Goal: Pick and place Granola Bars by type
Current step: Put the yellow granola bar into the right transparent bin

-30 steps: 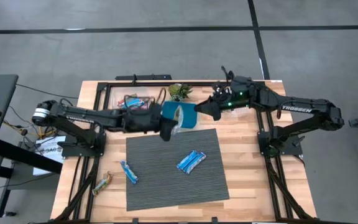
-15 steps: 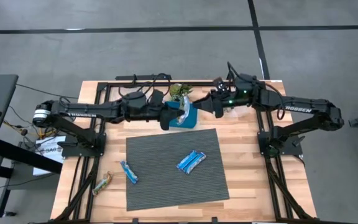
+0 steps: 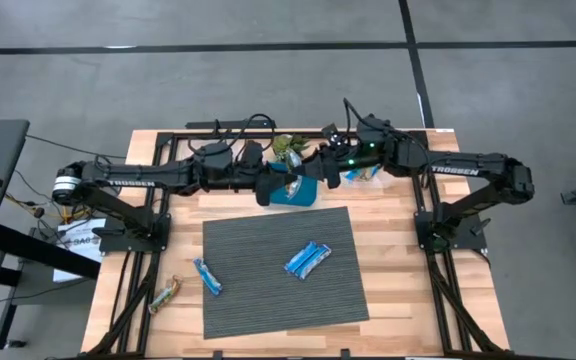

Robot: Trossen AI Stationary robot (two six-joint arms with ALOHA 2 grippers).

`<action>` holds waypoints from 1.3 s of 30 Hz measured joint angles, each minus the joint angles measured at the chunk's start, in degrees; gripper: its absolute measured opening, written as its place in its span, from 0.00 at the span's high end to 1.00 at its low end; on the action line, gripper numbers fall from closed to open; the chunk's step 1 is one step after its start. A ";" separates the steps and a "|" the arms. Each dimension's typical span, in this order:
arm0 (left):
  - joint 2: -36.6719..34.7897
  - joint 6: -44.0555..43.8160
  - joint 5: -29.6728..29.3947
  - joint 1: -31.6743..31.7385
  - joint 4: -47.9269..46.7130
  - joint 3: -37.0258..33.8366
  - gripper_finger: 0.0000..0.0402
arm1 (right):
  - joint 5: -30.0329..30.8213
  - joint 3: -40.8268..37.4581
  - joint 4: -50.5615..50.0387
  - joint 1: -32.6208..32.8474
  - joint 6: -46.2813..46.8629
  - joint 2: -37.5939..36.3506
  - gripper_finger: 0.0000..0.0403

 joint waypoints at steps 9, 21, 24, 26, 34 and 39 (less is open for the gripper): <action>0.06 0.44 -1.39 0.00 -0.90 0.00 0.92 | -0.09 0.63 -1.62 -0.83 -0.15 0.49 0.91; 0.11 -0.17 -1.82 3.29 -12.66 0.02 0.68 | 2.44 0.79 -21.30 -3.85 -7.54 -1.11 0.96; 0.11 -0.17 -0.15 4.00 -15.95 0.02 0.62 | 6.18 0.79 -30.39 -5.26 -10.89 -1.15 0.98; 0.11 -0.15 2.14 4.11 -17.95 0.02 0.60 | 10.94 0.79 -37.04 -6.49 -13.46 -1.15 0.99; 0.11 -0.12 9.63 2.97 -33.07 0.02 0.59 | 31.52 0.72 -57.15 -11.77 -18.54 -1.15 0.96; 0.11 -0.13 9.84 0.35 -42.82 0.00 0.58 | 37.58 0.70 -60.82 -15.56 -20.61 -1.13 0.98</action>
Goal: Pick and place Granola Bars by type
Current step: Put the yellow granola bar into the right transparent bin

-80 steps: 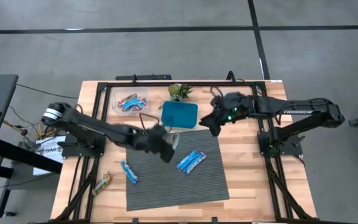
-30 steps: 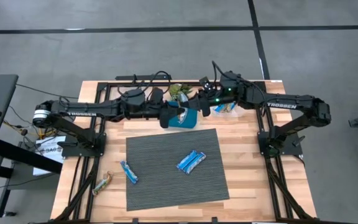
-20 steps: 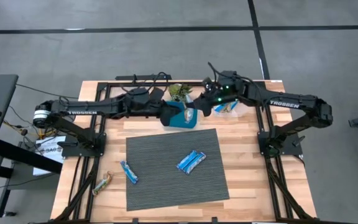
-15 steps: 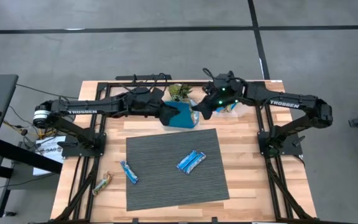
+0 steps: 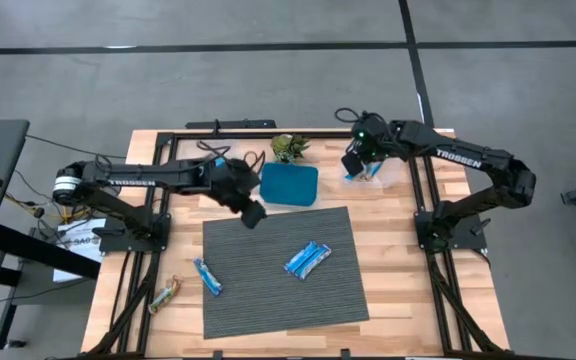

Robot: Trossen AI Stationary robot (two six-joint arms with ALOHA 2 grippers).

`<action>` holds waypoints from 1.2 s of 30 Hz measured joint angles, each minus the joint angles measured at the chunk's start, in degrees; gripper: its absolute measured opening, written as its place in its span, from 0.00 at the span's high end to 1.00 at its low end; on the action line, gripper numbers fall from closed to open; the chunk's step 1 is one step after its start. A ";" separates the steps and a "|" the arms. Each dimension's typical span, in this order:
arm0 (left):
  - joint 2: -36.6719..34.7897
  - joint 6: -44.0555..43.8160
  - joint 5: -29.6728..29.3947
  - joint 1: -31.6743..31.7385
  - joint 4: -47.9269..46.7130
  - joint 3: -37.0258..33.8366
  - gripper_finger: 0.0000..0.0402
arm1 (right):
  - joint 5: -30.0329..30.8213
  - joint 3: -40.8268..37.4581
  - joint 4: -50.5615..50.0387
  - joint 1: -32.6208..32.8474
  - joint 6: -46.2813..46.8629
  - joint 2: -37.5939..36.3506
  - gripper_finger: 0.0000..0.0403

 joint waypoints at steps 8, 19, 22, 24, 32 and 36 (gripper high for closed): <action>0.00 -0.60 -0.95 -5.15 -10.02 0.00 0.58 | 2.45 -0.02 -2.40 -4.56 0.00 0.02 0.92; -0.02 -3.07 -0.77 -9.62 -16.16 0.00 0.58 | 4.93 -0.04 -4.94 -4.26 -0.44 0.28 0.67; -0.04 -8.02 -0.28 -12.03 -21.58 0.00 0.58 | 4.92 -0.04 -4.68 -2.49 -0.43 0.28 0.61; -0.51 -13.38 -0.25 -14.55 -25.13 -0.02 0.58 | 4.90 -0.04 -4.62 -1.09 -0.43 0.28 0.58; -3.72 -33.28 -3.45 -31.96 -37.28 -0.02 0.58 | 4.89 -0.04 -2.78 3.77 -0.42 0.28 0.51; -7.48 -41.81 -6.67 -38.37 -43.82 -1.60 0.58 | 4.87 -0.04 -0.96 5.17 -0.39 0.28 0.50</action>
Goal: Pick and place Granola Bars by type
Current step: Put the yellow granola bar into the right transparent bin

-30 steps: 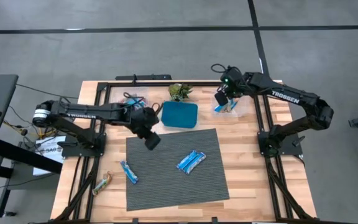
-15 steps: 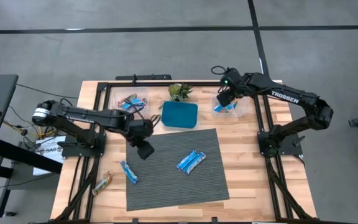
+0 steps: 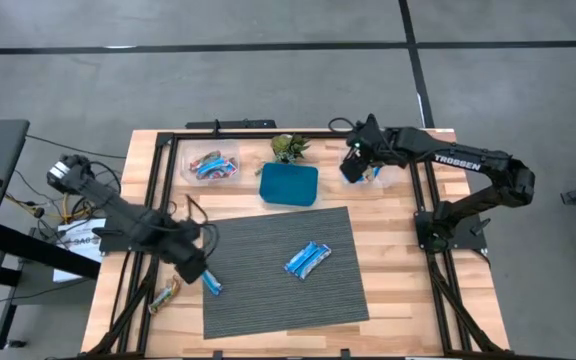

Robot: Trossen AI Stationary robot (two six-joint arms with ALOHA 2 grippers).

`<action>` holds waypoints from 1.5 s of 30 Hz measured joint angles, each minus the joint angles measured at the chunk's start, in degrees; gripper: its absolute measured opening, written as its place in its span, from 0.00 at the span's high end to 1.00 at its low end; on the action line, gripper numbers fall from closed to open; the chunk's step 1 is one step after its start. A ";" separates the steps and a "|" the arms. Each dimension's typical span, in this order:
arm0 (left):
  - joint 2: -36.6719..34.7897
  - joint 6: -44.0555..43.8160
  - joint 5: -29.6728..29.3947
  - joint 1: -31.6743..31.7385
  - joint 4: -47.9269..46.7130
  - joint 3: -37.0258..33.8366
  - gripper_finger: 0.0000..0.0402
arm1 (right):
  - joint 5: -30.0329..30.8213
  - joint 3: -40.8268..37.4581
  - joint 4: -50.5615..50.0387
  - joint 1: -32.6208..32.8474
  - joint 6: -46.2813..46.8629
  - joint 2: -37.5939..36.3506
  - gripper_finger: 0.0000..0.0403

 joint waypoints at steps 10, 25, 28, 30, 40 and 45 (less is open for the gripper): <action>-21.08 -14.06 2.42 -7.94 23.13 -22.95 0.58 | -3.69 0.00 0.67 0.81 0.41 0.00 0.53; -6.73 -33.91 5.29 -20.85 33.70 -27.73 0.59 | -4.61 0.00 -0.10 1.62 1.92 0.00 0.54; -2.32 -35.63 6.34 -22.07 34.90 -27.73 0.58 | -4.52 0.00 0.17 1.62 1.92 0.00 0.55; 0.25 -36.34 6.38 -22.35 35.40 -27.73 0.58 | -4.52 0.00 0.27 1.62 1.92 0.00 0.55; 9.59 -35.51 9.15 -22.33 41.07 -27.37 0.59 | -4.52 0.00 1.21 1.62 1.88 -0.02 0.56; 10.58 -35.51 9.86 -22.33 41.50 -27.43 0.64 | -4.52 0.00 1.41 1.62 1.90 -0.02 0.56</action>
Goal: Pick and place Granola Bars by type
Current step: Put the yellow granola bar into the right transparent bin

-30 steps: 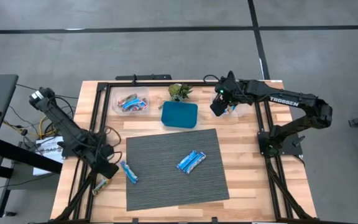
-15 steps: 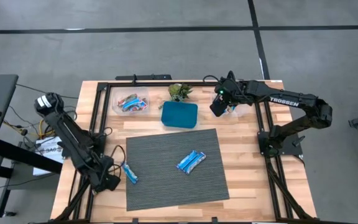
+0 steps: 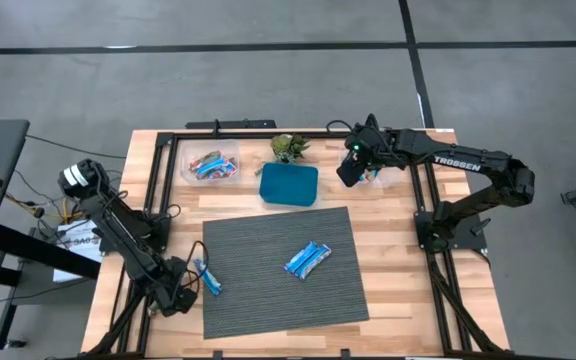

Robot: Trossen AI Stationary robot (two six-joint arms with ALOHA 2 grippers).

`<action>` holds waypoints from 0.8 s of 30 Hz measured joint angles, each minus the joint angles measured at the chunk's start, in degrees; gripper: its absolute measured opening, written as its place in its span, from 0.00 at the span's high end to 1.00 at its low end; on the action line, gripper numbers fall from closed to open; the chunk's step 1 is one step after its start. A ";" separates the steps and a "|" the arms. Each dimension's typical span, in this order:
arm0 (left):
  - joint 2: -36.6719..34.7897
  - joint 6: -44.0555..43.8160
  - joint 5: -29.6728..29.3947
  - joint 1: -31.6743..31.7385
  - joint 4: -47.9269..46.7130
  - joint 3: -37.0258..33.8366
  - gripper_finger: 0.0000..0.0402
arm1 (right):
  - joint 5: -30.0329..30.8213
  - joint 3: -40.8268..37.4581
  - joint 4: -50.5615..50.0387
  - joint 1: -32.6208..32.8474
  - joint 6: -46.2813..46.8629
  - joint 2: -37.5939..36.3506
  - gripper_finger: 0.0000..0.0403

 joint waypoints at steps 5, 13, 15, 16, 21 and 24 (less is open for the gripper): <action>0.00 -0.58 0.78 0.00 0.04 -0.08 0.82 | 0.00 -0.02 0.04 0.00 -0.06 0.00 0.57; 0.31 -0.41 -1.78 -0.06 -2.73 3.23 0.97 | -0.04 -0.02 0.62 0.00 -0.09 0.00 0.58; -0.12 -0.44 -4.19 0.04 -2.59 4.95 0.97 | -1.53 -0.02 1.13 0.00 -0.05 0.00 0.59; -0.63 -0.54 -6.22 0.04 -2.59 6.01 0.98 | -2.91 -0.02 1.52 0.00 -0.04 0.00 0.59; -6.01 0.06 -23.64 0.75 -2.55 11.54 0.99 | -14.10 -0.01 3.69 0.75 -0.42 0.00 0.59; -10.93 2.46 -37.43 1.66 -2.62 13.78 0.99 | -21.88 -0.02 5.76 1.81 -0.39 0.00 0.59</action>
